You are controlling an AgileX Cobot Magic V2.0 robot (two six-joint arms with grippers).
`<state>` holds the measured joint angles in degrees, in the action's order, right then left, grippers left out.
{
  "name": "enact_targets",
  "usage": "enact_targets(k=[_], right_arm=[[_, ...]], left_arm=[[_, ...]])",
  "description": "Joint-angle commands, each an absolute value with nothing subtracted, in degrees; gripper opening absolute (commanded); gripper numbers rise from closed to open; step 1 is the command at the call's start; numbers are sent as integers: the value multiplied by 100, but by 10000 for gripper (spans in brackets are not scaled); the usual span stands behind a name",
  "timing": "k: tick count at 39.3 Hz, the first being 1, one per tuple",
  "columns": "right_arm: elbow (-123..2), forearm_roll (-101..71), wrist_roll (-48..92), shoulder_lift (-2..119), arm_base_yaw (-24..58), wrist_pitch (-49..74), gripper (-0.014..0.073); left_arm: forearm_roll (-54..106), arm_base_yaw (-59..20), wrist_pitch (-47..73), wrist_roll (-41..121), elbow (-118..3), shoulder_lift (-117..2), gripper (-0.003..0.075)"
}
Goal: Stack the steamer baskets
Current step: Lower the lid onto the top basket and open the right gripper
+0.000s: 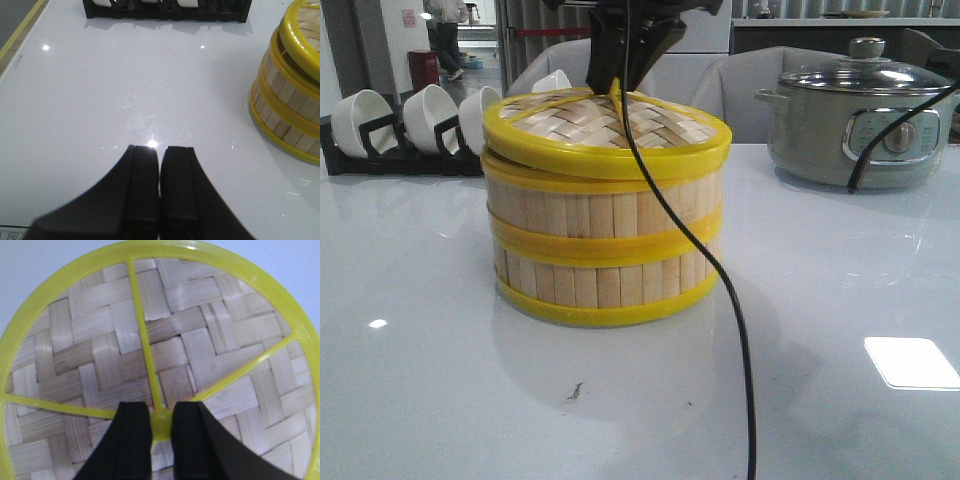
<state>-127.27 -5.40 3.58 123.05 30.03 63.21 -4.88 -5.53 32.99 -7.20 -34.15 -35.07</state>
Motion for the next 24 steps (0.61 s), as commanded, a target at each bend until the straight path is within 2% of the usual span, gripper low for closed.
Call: enact_targets(k=[1, 24], right_arm=[[-12934, -607, 347, 11914, 2981, 5912, 55], [-12934, -729, 347, 11990, 2981, 5841, 55]], left_arm=[[-481, -558, 2822, -761, -3572, -3546, 86], [-481, -558, 2822, -761, -3572, -3546, 86]])
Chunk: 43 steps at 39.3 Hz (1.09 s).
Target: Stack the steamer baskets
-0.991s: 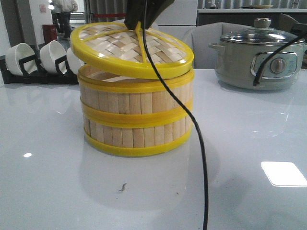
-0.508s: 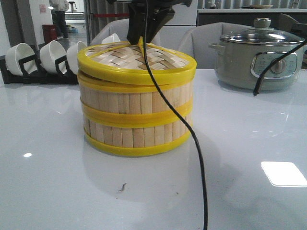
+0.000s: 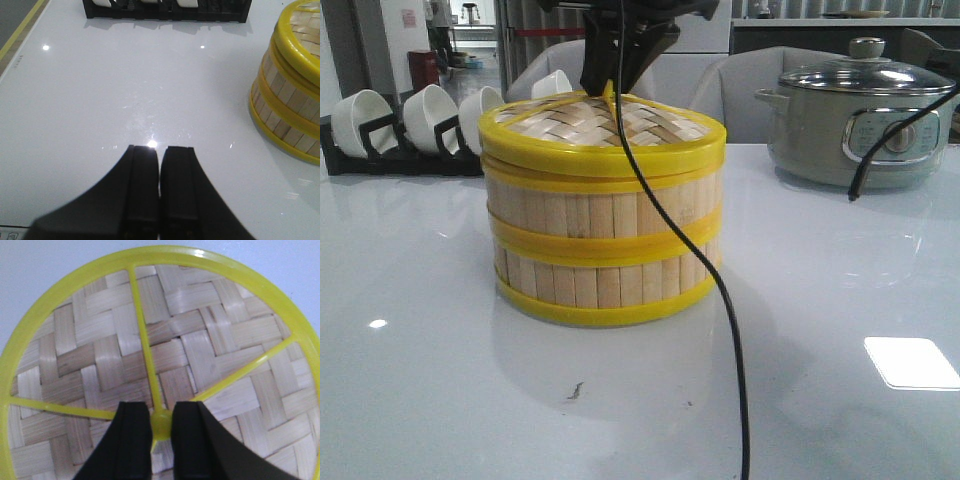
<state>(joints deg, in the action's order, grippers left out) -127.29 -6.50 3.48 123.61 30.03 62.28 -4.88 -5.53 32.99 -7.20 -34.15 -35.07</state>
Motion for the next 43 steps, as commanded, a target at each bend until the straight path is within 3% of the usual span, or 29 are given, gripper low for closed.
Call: enact_targets(k=[1, 8, 15, 18, 43], right_arm=[[-12934, -729, 347, 11990, 2981, 5819, 56], [-12934, -729, 347, 11990, 2981, 5739, 97], [-12934, -729, 345, 11990, 2981, 5744, 403], [-12934, -729, 301, 11990, 2981, 5744, 482], [-12794, -653, 244, 11306, 2693, 5322, 486]], left_arm=[[-481, -558, 2822, -761, -3572, -3546, 86], [-481, -558, 2822, -761, -3572, -3546, 86], [-481, -558, 2822, -761, -3572, -3546, 86], [-481, -558, 2822, -761, -3572, -3546, 86], [-481, -558, 2822, -761, -3572, -3546, 86]])
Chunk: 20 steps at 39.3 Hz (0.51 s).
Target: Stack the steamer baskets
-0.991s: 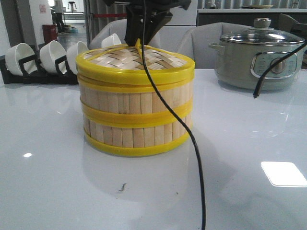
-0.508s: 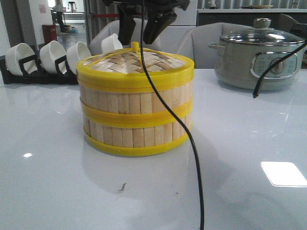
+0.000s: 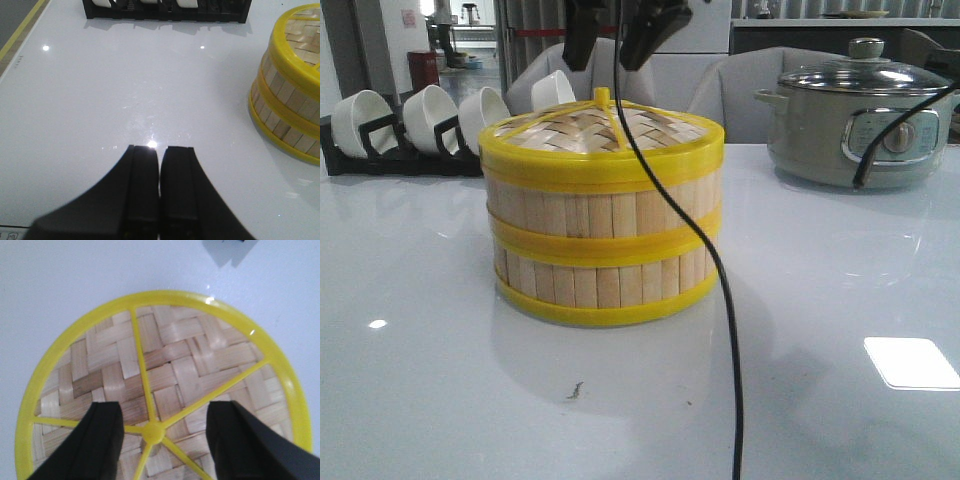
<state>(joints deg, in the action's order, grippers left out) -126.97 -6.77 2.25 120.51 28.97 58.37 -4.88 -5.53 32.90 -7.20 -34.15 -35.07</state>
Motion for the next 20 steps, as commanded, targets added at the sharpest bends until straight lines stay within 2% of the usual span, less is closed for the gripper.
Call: enact_targets(k=[1, 9, 20], right_arm=[[-12724, -653, 244, 11211, 2643, 5268, 486], [-11593, -634, 244, 9922, 2065, 4680, 486], [-8791, -634, 244, 7575, 1062, 3339, 486]], left_arm=[[-481, -558, 2822, -761, -3572, -3546, 86], [-481, -558, 2822, -761, -3572, -3546, 86], [-481, -558, 2822, -761, -3572, -3546, 86]])
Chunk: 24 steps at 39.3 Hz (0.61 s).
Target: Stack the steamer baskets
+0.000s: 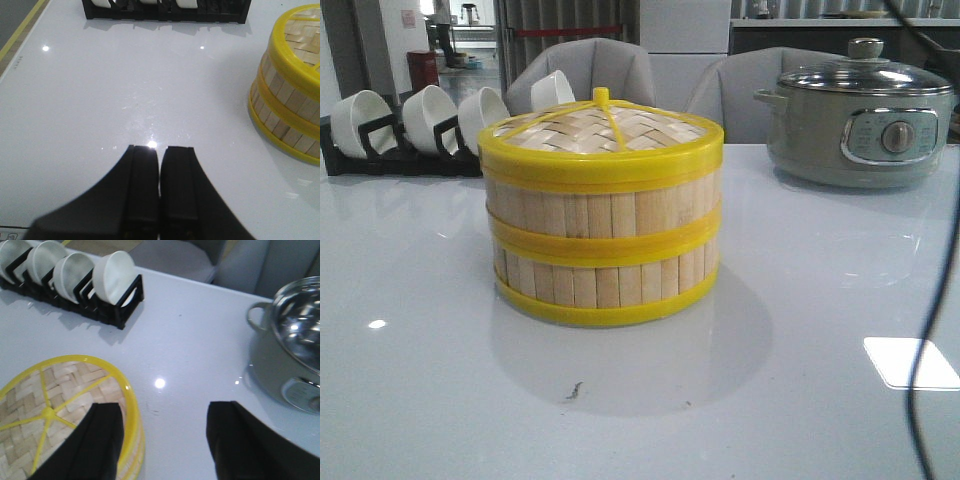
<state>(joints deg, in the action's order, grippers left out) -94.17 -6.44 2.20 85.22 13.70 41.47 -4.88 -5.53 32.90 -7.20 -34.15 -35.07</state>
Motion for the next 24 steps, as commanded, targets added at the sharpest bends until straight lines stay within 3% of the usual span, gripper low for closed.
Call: enact_targets(k=[1, 14, 24], right_arm=[[-8495, -634, 244, 7390, 956, 3251, 486], [-5373, -634, 244, 4604, -217, 2046, 486], [-3766, -634, 244, 3061, -877, 2010, 486]], left_arm=[[-481, -558, 2822, -761, -3572, -3546, 86], [-481, -558, 2822, -761, -3572, -3546, 86], [-481, -558, 2822, -761, -3572, -3546, 86]])
